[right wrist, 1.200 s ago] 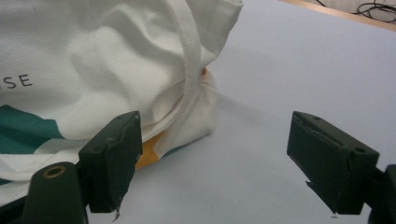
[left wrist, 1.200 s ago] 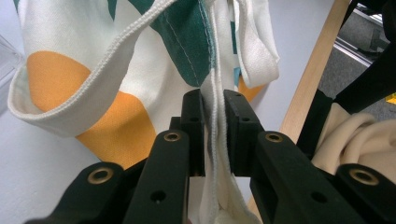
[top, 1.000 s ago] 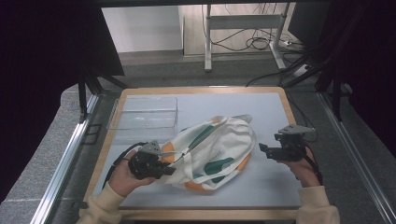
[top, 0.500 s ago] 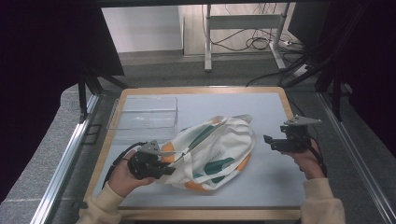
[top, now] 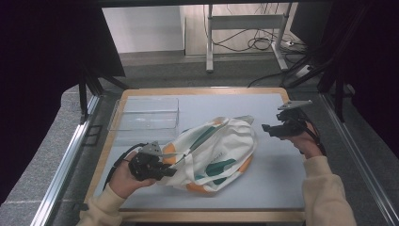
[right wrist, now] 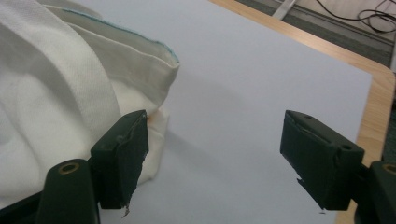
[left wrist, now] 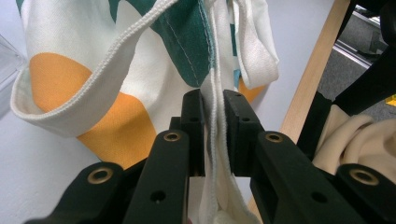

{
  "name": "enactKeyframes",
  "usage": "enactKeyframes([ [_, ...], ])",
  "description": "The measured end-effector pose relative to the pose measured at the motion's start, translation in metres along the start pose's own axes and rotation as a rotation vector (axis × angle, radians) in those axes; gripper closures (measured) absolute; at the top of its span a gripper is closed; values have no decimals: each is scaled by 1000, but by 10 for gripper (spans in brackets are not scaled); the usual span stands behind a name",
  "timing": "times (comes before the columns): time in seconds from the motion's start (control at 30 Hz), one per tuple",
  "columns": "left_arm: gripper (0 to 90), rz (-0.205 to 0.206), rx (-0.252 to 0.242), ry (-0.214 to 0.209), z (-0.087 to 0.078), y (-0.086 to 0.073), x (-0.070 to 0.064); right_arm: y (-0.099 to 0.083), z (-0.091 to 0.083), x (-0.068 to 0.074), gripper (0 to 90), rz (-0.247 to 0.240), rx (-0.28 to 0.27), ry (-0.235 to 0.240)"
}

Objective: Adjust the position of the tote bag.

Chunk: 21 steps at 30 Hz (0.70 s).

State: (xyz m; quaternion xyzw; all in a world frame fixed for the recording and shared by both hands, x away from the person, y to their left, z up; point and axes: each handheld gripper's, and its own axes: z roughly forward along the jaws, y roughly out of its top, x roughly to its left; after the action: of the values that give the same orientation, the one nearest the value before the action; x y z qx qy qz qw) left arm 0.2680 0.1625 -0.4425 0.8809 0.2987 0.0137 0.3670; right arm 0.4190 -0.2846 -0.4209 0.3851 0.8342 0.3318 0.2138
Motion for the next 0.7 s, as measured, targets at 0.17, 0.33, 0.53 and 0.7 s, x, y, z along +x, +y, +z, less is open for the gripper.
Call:
enactKeyframes([
  [0.17, 803, 4, 1, -2, 0, 0, 0, 7, 13, 0, 267, -33, 25, 45],
  [0.33, 803, 1, -2, -2, 1, 0, 0, 14, 20, 1, 275, -58, 18, 84],
  [0.53, 803, -1, -4, -5, 1, -1, 0, 25, 30, 4, 280, -98, 20, 138],
  [0.7, 802, -1, -4, -5, 1, -1, 0, 35, 42, 11, 275, -141, 55, 157],
])
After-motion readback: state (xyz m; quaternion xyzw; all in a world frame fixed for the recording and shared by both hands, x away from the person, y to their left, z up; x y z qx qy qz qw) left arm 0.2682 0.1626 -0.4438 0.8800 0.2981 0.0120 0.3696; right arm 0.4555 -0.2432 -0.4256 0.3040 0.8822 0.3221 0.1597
